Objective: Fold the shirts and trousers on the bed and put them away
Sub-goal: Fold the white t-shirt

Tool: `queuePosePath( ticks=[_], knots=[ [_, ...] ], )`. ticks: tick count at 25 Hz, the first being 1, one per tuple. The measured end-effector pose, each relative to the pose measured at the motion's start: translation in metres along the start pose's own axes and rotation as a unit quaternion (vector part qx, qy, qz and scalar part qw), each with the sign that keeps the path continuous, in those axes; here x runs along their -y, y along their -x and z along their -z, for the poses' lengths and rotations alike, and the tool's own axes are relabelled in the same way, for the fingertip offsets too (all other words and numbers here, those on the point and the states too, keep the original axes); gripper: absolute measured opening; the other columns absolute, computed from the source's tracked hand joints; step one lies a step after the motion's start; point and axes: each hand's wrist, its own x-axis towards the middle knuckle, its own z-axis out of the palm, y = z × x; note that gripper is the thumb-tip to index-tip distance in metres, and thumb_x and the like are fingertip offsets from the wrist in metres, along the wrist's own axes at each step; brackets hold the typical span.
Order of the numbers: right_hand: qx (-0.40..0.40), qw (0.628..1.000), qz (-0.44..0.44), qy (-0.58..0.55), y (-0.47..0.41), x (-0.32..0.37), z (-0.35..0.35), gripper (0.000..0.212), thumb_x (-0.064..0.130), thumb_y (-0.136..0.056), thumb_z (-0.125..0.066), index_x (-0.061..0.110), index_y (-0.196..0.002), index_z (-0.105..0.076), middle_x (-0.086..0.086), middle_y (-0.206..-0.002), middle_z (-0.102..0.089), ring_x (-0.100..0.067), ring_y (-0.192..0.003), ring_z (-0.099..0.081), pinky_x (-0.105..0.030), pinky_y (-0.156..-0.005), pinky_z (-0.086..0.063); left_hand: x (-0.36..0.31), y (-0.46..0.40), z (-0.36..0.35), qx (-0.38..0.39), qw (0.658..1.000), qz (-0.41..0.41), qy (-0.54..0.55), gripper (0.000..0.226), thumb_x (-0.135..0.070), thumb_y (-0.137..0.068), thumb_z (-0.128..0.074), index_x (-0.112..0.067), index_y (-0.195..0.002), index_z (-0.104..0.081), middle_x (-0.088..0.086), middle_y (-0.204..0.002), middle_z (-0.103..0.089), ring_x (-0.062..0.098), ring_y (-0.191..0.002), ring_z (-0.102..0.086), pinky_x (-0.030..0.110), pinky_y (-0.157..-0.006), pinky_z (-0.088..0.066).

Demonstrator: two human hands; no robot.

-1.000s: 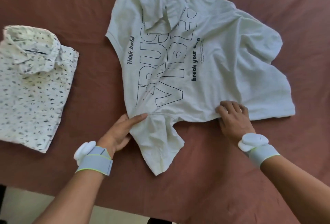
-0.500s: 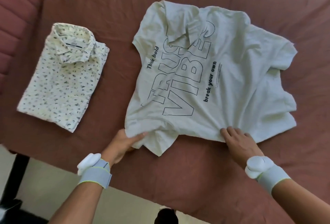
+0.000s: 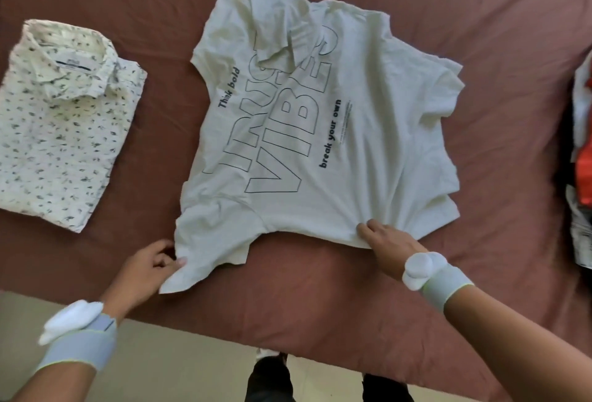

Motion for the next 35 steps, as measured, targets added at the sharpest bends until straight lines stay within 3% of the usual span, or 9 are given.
queuePosePath(
  ticks=[4,8,13,18,21,24,27,30,35],
  knots=[
    [-0.166,0.975,-0.080,-0.126,0.004,-0.020,-0.010,0.036,0.038,-0.090,-0.060,0.015,-0.116,-0.051,-0.001,-0.110,-0.053,-0.024,-0.098,-0.055,-0.036,-0.074,-0.046,-0.042,-0.003,-0.034,-0.168,0.975,-0.135,-0.061,0.059,-0.025,-0.076,-0.083,-0.027,-0.127,-0.054,0.000,-0.113,-0.061,0.019,-0.103,-0.057,0.033,-0.091,-0.045],
    [-0.322,0.852,-0.306,-0.279,0.015,-0.075,-0.014,0.039,0.002,-0.083,-0.057,0.009,-0.121,-0.049,-0.012,-0.125,-0.044,-0.031,-0.112,-0.046,-0.041,-0.082,-0.046,-0.133,-0.016,-0.150,-0.095,0.884,-0.423,-0.175,0.057,-0.037,-0.072,-0.075,-0.018,-0.124,-0.059,0.000,-0.120,-0.061,0.022,-0.114,-0.052,0.036,-0.100,-0.033],
    [-0.290,0.788,-0.345,-0.419,0.015,-0.118,-0.025,0.038,0.007,-0.080,-0.068,0.011,-0.114,-0.053,-0.004,-0.109,-0.059,-0.024,-0.097,-0.058,-0.028,-0.079,-0.042,-0.190,0.000,-0.271,0.049,0.835,-0.457,-0.303,0.078,-0.040,-0.071,-0.079,-0.021,-0.139,-0.046,0.000,-0.135,-0.050,0.022,-0.123,-0.044,0.037,-0.105,-0.036],
    [-0.219,0.855,-0.366,-0.296,0.050,-0.128,-0.030,0.016,0.012,-0.085,-0.051,0.018,-0.095,-0.040,-0.001,-0.081,-0.052,-0.030,-0.072,-0.047,-0.032,-0.065,-0.036,-0.191,-0.007,-0.302,-0.061,0.830,-0.480,-0.279,0.029,-0.028,-0.085,-0.058,-0.020,-0.112,-0.067,-0.003,-0.095,-0.067,0.023,-0.089,-0.056,0.037,-0.078,-0.046],
    [-0.147,0.879,-0.392,-0.229,0.094,-0.135,-0.054,0.020,0.011,-0.087,-0.048,0.022,-0.094,-0.033,0.001,-0.081,-0.050,-0.029,-0.072,-0.047,-0.031,-0.064,-0.035,-0.189,-0.004,-0.314,-0.007,0.821,-0.511,-0.255,0.030,-0.026,-0.090,-0.045,-0.016,-0.098,-0.072,0.001,-0.075,-0.067,0.026,-0.075,-0.060,0.037,-0.067,-0.052],
    [-0.100,0.874,-0.416,-0.229,0.109,-0.134,-0.070,0.019,0.012,-0.088,-0.050,0.020,-0.098,-0.035,-0.001,-0.086,-0.051,-0.033,-0.083,-0.059,-0.032,-0.065,-0.038,-0.186,0.005,-0.321,0.033,0.826,-0.507,-0.243,0.020,-0.017,-0.090,-0.056,-0.018,-0.106,-0.069,0.002,-0.085,-0.065,0.025,-0.083,-0.058,0.039,-0.081,-0.048],
    [-0.148,0.881,-0.423,-0.152,0.104,-0.131,-0.071,0.035,0.003,-0.081,-0.056,0.014,-0.109,-0.039,-0.006,-0.098,-0.053,-0.033,-0.092,-0.058,-0.039,-0.070,-0.041,-0.163,0.012,-0.293,-0.027,0.825,-0.495,-0.270,0.043,-0.008,-0.078,-0.074,-0.016,-0.118,-0.064,0.000,-0.109,-0.066,0.021,-0.103,-0.051,0.034,-0.097,-0.035],
    [-0.259,0.934,-0.244,-0.036,0.081,-0.103,-0.066,0.058,0.002,-0.059,-0.074,0.011,-0.112,-0.053,-0.011,-0.111,-0.054,-0.031,-0.094,-0.053,-0.043,-0.069,-0.041,-0.117,0.020,-0.228,-0.101,0.864,-0.391,-0.301,0.051,-0.024,-0.081,-0.070,-0.020,-0.130,-0.054,-0.001,-0.124,-0.059,0.024,-0.117,-0.049,0.040,-0.104,-0.033],
    [-0.213,0.975,-0.054,0.037,0.024,-0.008,-0.049,0.054,0.007,-0.050,-0.084,0.010,-0.099,-0.061,-0.010,-0.098,-0.059,-0.031,-0.083,-0.057,-0.042,-0.061,-0.045,-0.036,0.022,-0.132,-0.209,0.883,-0.228,-0.353,0.057,-0.038,-0.081,-0.067,-0.019,-0.132,-0.052,0.002,-0.128,-0.055,0.027,-0.123,-0.047,0.042,-0.104,-0.031]
  ],
)
